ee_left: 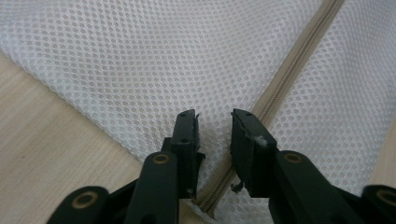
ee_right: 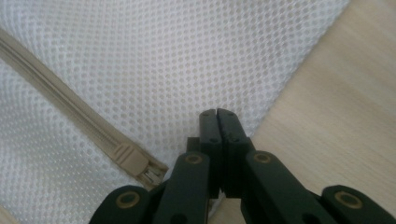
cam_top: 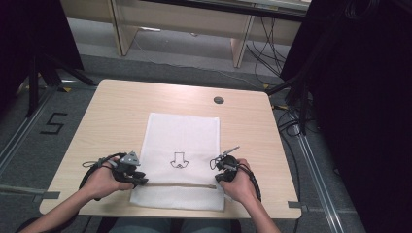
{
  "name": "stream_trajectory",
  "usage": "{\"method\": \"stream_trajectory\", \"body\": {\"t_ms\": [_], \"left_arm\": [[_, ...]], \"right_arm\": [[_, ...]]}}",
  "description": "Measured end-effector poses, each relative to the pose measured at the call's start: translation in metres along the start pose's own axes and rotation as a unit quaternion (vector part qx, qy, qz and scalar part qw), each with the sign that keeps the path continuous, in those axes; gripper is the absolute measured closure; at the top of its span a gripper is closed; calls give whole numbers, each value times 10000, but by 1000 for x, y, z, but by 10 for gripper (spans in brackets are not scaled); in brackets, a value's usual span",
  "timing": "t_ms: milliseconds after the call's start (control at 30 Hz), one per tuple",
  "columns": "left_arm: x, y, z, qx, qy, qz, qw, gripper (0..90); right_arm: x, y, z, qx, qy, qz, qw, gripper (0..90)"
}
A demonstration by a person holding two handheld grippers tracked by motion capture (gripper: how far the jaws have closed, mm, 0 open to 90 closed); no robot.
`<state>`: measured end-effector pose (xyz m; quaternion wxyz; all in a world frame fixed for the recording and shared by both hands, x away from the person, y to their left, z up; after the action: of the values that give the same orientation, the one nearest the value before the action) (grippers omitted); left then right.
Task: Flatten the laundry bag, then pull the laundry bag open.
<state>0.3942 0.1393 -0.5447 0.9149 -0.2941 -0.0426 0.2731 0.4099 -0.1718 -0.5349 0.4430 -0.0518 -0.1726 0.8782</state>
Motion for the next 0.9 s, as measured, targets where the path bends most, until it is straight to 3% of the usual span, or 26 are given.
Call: {"method": "stream_trajectory", "body": {"t_ms": [67, 100, 133, 200, 300, 400, 500, 567, 667, 700, 733, 767, 800, 900], "left_arm": [[-1, -2, 0, -93, 3, 55, 9999, 672], [-6, -7, -2, -421, 26, 294, 9987, 637], [-6, -7, -2, -421, 26, 294, 9987, 613], [-5, -13, -3, -658, -115, 291, 9973, 563], [-7, -19, -2, -865, -151, 338, 9956, 535], [-5, -22, -1, -940, -249, 258, 9949, 527], [-5, -22, -1, -986, -222, 317, 9944, 520], [-5, -22, -1, -1015, -222, 344, 9940, 511], [-1, -23, -1, -1077, -273, 171, 9937, 498], [-2, -23, -1, -1101, -255, 166, 9934, 496], [-2, -23, -1, -1101, -255, 166, 9934, 494], [-5, -23, -2, -1217, -252, 307, 9918, 493], [-3, -22, -1, -1131, -295, 162, 9930, 491], [-3, -24, 0, -1183, -310, 65, 9925, 488]], "right_arm": [[-1, 0, 3, -58, 53, -47, 10000, 893], [0, -2, 12, -332, 18, -97, 9994, 883], [0, -2, 12, -332, 18, -97, 9994, 883], [-2, -3, 20, -658, 58, -94, 9978, 830], [-3, 3, 24, -682, -37, -233, 9974, 792], [-6, 5, 25, -769, -2, -193, 9969, 767], [-8, 5, 26, -820, 10, -233, 9964, 767], [-7, 5, 28, -803, 0, -328, 9962, 774], [-10, 7, 27, -788, -15, -422, 9960, 779], [-9, 8, 28, -723, -1, -565, 9958, 774], [-10, 8, 27, -772, 32, -475, 9959, 770], [-10, 9, 27, -745, 28, -488, 9960, 770], [-9, 9, 28, -760, 2, -439, 9961, 772], [-8, 10, 29, -766, 39, -410, 9962, 772]]}}
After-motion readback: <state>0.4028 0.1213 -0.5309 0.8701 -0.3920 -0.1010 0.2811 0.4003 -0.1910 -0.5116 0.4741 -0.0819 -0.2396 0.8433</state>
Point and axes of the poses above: each handheld gripper's, and its own axes: z roughly backward along the jaws, y roughly out of its underside, x roughly to its left, the point moved 6 cm from there along -z, roughly forward along the jaws, and after that the axes turned 2 degrees about x, right-handed, at the moved point
